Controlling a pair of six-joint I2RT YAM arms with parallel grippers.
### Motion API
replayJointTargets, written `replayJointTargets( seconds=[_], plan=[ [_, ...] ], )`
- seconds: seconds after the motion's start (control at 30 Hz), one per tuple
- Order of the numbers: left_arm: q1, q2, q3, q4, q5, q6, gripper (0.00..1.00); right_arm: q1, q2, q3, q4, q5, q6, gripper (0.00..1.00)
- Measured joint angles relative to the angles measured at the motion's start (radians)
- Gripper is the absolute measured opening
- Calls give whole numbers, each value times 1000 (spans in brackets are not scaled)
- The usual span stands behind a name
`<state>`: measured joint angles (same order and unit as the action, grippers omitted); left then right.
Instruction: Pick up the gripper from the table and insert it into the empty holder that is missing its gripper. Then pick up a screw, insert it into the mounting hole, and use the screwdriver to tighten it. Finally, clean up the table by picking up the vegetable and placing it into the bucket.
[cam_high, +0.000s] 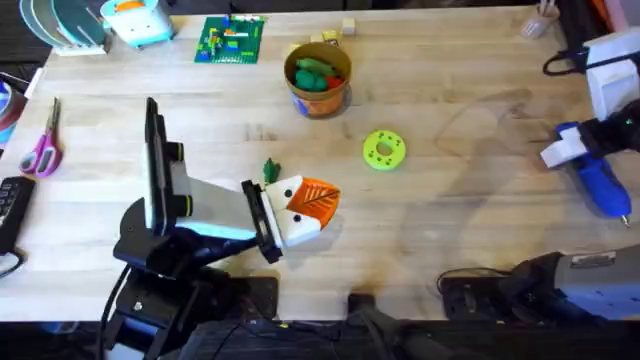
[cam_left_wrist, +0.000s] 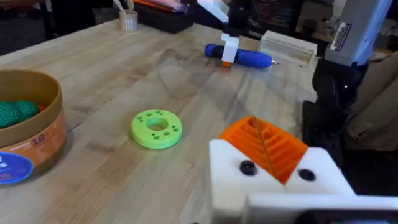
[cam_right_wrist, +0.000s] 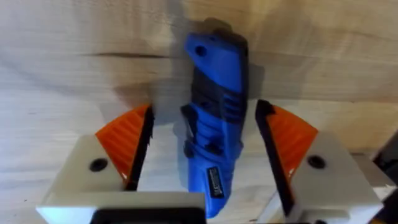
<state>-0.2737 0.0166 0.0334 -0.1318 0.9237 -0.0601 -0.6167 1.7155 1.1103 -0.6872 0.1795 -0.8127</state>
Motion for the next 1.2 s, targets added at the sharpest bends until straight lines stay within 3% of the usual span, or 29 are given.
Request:
replayJointTargets(
  seconds=[0.4, 0.67, 1.0, 1.2],
  plan=[
    [0, 0, 0, 0, 0, 0, 15, 1, 21, 10, 26, -22, -8, 912],
    [0, 0, 0, 0, 0, 0, 15, 1, 29, 14, 56, -38, -7, 780],
    [0, 0, 0, 0, 0, 0, 15, 1, 36, 14, 75, -43, -6, 256],
    [0, 0, 0, 0, 0, 0, 15, 1, 37, 14, 77, -37, -6, 33]
  ],
)
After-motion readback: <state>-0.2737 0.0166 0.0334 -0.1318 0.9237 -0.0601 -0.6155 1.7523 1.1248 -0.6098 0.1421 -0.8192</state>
